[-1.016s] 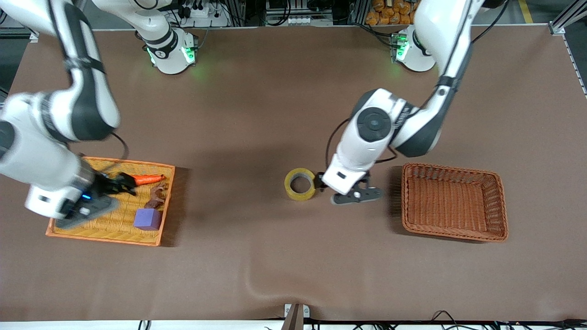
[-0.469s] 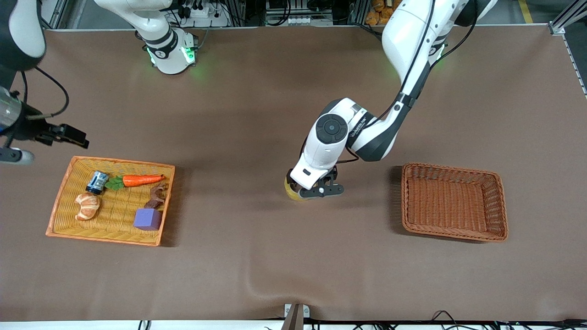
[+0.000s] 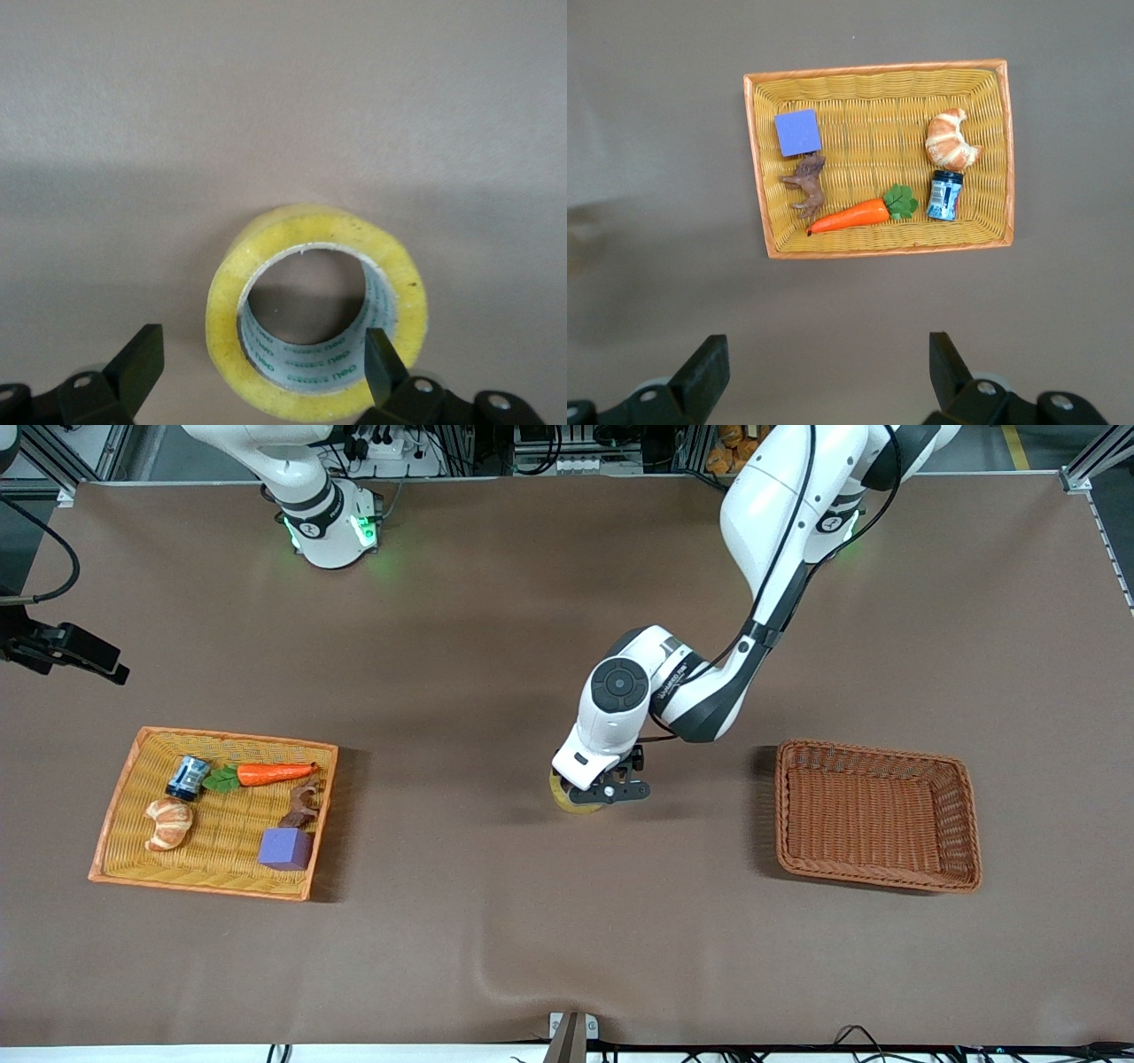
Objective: Transfer tape with both arms
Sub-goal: 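Close the left gripper on the tape roll rim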
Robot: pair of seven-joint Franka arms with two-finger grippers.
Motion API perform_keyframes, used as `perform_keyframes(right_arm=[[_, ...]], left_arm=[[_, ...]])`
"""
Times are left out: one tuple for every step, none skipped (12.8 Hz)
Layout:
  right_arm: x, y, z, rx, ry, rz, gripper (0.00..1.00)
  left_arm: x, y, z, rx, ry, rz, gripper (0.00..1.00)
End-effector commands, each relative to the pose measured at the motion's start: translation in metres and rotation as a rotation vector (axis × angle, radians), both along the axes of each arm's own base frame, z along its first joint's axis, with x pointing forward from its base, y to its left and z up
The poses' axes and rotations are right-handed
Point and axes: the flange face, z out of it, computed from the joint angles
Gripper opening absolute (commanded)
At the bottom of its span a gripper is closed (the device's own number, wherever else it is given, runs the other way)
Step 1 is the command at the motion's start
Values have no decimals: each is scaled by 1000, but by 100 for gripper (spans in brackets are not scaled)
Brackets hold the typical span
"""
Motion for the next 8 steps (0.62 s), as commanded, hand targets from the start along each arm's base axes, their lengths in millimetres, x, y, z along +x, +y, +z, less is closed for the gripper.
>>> perform_keyframes(right_arm=[[1,2,7,-6,-4,-1,100],[-2,6,10,-5,3,7,100],[-4,8,9,-9,19,7,100],[-1,5,7,-5,16,1,100],[0,5,6,13,15,3,100],[1,11,5,7,18,11,100],[1,20,5,-8,19,31,100],[1,27,5,-25,19,41,100]], left_arm=[[-1,2,-10,28,-9,6,100],[-1,3,-12,30,-7,8,100],[-1,3,-18,34,-1,8,100],[-2,4,-23,39,6,8,100],[-2,4,-30,44,11,6,100],[-4,4,-37,49,17,5,89],[-5,3,-42,51,21,5,74],[-6,4,-46,54,25,5,49]])
